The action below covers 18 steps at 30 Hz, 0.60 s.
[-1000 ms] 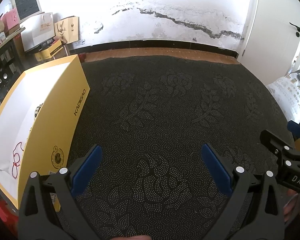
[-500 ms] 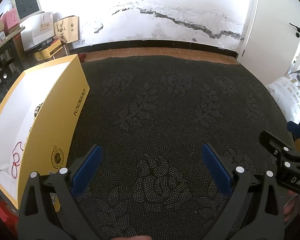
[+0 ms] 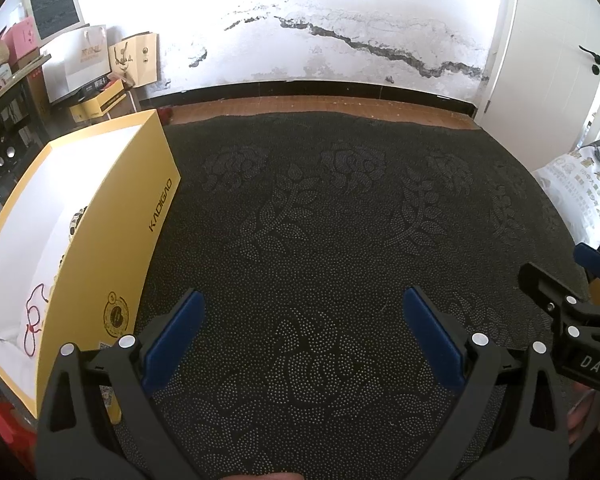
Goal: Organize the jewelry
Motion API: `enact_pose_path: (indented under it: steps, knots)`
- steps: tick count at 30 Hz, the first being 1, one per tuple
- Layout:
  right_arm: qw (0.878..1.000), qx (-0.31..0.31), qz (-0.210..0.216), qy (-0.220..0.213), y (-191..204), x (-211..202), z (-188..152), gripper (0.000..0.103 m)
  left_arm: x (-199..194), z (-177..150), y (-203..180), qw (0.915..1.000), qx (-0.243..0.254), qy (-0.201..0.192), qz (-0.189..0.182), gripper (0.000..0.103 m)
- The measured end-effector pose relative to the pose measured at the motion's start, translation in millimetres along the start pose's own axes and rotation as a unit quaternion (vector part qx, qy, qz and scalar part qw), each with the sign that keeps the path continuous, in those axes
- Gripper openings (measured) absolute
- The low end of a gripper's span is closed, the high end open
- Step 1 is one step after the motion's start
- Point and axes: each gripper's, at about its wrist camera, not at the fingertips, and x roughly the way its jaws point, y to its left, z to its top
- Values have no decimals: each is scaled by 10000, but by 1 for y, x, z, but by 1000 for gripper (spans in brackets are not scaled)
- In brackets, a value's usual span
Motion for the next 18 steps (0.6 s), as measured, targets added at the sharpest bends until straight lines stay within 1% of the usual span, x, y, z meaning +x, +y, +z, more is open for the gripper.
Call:
enact_pose_path:
  steps: [18]
  knots:
    - [10000, 0, -5, -7, 0, 0, 0, 97, -2, -1, 0, 10000, 18, -17, -24, 97]
